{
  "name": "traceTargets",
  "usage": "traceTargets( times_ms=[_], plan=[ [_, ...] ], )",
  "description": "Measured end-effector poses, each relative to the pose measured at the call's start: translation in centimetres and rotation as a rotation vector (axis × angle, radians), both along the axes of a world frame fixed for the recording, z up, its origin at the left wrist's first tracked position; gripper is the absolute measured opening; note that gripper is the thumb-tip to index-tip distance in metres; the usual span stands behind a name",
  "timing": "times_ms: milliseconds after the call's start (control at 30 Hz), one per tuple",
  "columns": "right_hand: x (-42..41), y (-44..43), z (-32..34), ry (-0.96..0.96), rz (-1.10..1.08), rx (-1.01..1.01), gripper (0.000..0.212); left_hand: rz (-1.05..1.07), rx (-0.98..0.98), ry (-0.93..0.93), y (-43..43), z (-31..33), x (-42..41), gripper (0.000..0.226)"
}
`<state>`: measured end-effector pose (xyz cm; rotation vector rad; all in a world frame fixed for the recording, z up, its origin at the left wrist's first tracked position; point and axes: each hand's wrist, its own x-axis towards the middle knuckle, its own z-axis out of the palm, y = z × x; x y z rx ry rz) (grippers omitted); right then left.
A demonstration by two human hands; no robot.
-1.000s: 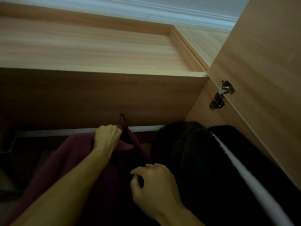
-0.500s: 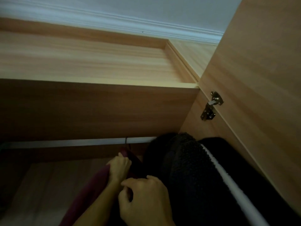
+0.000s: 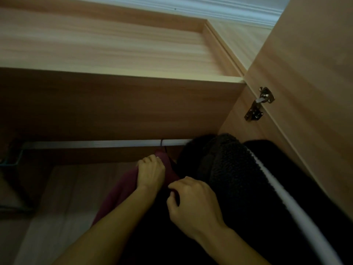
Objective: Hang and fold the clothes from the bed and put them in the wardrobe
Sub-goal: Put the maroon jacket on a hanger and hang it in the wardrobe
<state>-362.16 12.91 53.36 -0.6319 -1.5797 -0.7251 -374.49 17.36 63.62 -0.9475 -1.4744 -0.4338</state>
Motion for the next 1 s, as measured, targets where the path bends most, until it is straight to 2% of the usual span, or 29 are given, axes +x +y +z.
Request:
traceTargets(
  times_ms=[100, 333, 433, 567, 667, 867, 1000],
  plan=[
    [0.5, -0.3, 0.0, -0.025, -0.029, -0.057, 0.035, -0.037, -0.019, 0.054, -1.5, -0.8, -0.5, 0.054],
    [-0.1, -2.1, -0.5, 0.000, -0.044, -0.202, 0.046, -0.234, -0.040, 0.083, -7.5, -4.2, -2.6, 0.056],
    [-0.6, -3.4, -1.7, -0.016, -0.109, -0.244, 0.049, -0.404, -0.043, 0.054, -9.5, -6.2, -3.7, 0.056],
    [-1.4, -6.2, -3.3, 0.030, -0.121, -0.274, 0.046, -0.816, -0.095, -0.057, -11.3, -9.4, -4.8, 0.059],
    [-2.2, -8.7, -4.9, 0.093, -0.139, -0.263, 0.044, -1.039, -0.119, -0.050, -12.3, -11.9, -5.3, 0.061],
    [-2.4, -13.6, -7.6, 0.136, -0.218, -0.275, 0.041, -1.195, -0.226, -0.089, -14.4, -15.2, -5.3, 0.055],
    [-2.1, -15.9, -9.2, 0.105, -0.264, -0.307, 0.039, -1.281, -0.279, -0.187, -15.7, -16.8, -5.5, 0.053]
  ],
)
